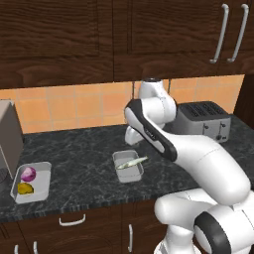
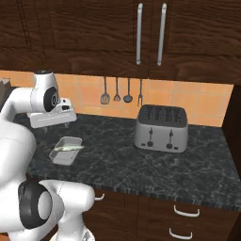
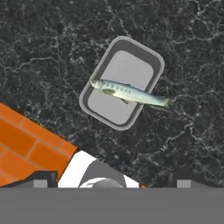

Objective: Take the meat container that has the fish and place it on the second highest rack of the freezer. Then take the vegetable container that has the onion and lemon and place it on the highest rack of the freezer.

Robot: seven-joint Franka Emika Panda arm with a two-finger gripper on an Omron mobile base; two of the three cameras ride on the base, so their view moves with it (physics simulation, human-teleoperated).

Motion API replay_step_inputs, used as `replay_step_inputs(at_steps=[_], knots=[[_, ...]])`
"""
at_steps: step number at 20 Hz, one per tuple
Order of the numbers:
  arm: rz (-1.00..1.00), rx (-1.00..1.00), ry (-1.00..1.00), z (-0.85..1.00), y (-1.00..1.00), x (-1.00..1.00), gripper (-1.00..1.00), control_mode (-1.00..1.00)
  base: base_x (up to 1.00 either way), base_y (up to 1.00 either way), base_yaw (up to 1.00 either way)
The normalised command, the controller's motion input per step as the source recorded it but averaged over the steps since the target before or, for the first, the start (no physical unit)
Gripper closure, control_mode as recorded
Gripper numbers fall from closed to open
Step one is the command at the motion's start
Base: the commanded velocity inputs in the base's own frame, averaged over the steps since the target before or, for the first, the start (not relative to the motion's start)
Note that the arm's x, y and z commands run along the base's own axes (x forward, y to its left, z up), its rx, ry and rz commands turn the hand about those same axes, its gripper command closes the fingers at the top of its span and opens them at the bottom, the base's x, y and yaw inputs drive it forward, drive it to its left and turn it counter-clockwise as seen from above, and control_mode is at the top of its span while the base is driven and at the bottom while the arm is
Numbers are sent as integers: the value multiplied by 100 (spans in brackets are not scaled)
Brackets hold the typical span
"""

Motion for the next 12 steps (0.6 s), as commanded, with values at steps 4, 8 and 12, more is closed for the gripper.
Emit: replay_step_inputs(at_steps=[4,8,12], knots=[[2,-4,1,-61,13,15,-100,-100,0,0,0],[4,0,2,-79,3,0,-100,-100,0,0,0],[5,0,0,-55,1,3,-100,-100,0,0,0]])
